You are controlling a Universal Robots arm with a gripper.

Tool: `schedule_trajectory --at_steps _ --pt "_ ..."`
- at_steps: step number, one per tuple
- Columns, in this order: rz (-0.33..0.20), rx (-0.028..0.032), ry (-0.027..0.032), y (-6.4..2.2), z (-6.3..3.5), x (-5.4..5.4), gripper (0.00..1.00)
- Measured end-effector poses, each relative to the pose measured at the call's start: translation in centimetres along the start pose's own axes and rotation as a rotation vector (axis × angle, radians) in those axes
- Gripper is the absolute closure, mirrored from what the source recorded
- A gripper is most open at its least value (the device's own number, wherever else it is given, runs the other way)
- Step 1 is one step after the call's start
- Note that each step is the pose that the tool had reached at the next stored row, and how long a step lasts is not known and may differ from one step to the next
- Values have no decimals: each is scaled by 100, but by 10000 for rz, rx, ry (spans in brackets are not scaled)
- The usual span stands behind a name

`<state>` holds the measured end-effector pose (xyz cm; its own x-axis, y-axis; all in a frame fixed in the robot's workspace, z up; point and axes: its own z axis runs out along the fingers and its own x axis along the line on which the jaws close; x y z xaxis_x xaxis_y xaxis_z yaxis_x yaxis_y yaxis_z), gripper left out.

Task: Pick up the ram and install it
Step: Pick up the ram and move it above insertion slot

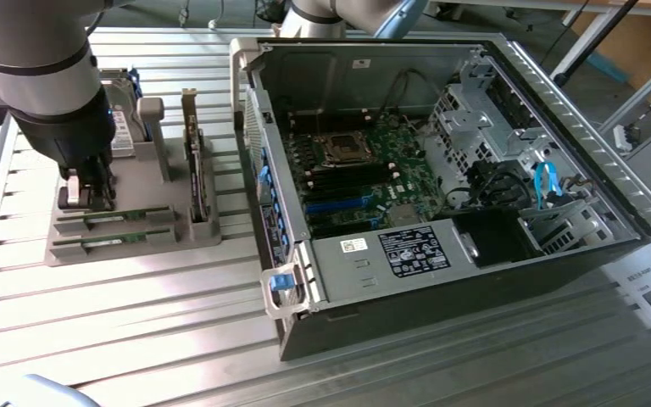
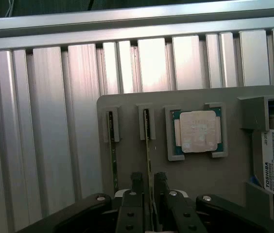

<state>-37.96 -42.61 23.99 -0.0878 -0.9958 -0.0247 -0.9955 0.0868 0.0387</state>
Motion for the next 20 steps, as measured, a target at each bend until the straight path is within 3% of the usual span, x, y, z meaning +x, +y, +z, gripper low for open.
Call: schedule_trajectory --at_steps 13,20 --pt "-1 3 -1 -1 2 8 76" --pt "7 15 170 -9 -3 110 76"
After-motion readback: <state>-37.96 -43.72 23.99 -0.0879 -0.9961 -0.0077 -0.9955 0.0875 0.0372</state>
